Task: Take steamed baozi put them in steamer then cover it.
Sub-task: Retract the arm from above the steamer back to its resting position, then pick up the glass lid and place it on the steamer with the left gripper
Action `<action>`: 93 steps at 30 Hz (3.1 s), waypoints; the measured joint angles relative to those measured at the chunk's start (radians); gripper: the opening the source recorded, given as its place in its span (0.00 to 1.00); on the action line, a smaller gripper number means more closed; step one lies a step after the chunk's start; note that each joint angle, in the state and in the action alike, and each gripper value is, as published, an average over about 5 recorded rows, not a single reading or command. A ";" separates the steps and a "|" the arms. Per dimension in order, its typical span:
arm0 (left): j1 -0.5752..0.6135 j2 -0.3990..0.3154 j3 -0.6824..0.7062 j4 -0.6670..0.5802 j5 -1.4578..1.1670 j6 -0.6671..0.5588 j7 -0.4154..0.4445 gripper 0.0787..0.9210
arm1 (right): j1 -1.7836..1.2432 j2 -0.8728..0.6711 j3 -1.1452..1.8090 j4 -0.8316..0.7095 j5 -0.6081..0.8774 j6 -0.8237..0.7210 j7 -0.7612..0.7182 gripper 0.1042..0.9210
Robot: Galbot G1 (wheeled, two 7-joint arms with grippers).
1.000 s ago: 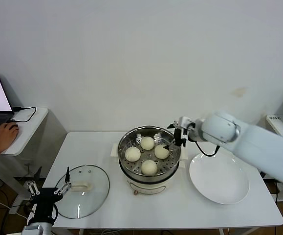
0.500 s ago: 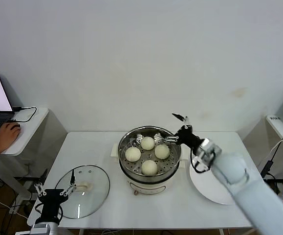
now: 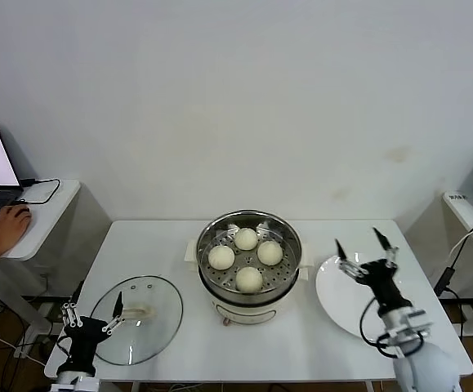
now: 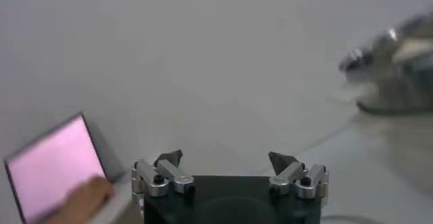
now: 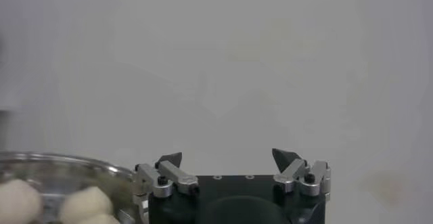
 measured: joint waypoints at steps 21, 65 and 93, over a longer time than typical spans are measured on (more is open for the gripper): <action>-0.049 0.087 0.000 0.224 0.710 -0.021 -0.027 0.88 | -0.114 0.143 0.186 -0.003 -0.042 0.058 0.052 0.88; -0.343 0.123 0.161 0.475 0.723 -0.022 -0.019 0.70 | -0.169 0.186 0.214 -0.024 -0.074 0.066 0.053 0.88; -0.261 0.176 0.119 0.364 0.502 0.020 -0.043 0.08 | -0.193 0.166 0.179 -0.021 -0.111 0.090 0.038 0.88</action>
